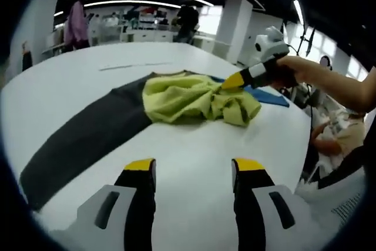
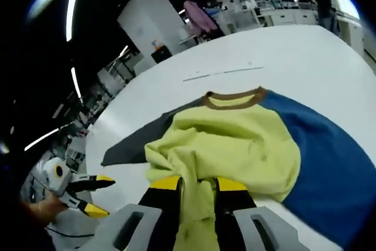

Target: Fold the garment on the visible template until the final outline fits inside the template.

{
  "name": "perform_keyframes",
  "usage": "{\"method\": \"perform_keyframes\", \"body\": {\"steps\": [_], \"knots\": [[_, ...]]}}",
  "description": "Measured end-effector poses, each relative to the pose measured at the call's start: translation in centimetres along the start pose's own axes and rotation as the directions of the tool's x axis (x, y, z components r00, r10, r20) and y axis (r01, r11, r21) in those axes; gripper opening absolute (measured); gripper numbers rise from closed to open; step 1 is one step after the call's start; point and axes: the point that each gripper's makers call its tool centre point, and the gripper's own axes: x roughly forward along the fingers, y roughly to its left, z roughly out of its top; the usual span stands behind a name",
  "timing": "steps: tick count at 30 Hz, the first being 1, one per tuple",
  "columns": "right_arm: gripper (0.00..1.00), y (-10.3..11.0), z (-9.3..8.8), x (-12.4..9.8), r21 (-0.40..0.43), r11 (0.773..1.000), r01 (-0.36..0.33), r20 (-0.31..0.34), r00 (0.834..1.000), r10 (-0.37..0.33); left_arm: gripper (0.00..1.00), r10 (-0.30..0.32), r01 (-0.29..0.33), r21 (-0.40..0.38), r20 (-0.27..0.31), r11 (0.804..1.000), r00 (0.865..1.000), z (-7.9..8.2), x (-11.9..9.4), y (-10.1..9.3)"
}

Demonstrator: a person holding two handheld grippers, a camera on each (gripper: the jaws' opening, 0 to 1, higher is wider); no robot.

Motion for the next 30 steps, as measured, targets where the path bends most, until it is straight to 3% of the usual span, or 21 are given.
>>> {"method": "perform_keyframes", "body": {"steps": [8,18,24,30], "knots": [[0.24,-1.1,-0.6,-1.8,-0.087,0.995,0.041,-0.013,0.999,-0.043,0.42,-0.056,0.057,0.049,-0.018,0.997,0.998,0.7,3.4,-3.1],[0.26,-3.2,-1.7,-3.3,-0.148,0.984,0.096,-0.042,0.994,-0.103,0.35,-0.081,0.081,0.029,-0.021,0.996,0.997,1.6,6.0,-5.1],[0.25,-5.0,-2.9,-3.3,-0.237,0.96,0.148,-0.083,0.982,-0.172,0.31,-0.096,0.096,-0.006,-0.028,0.995,0.995,1.8,7.8,-6.3],[0.23,-5.5,-3.4,-3.2,-0.239,0.96,0.148,-0.089,0.981,-0.174,0.28,-0.098,0.098,-0.012,-0.038,0.995,0.994,2.0,9.2,-7.3]]}}
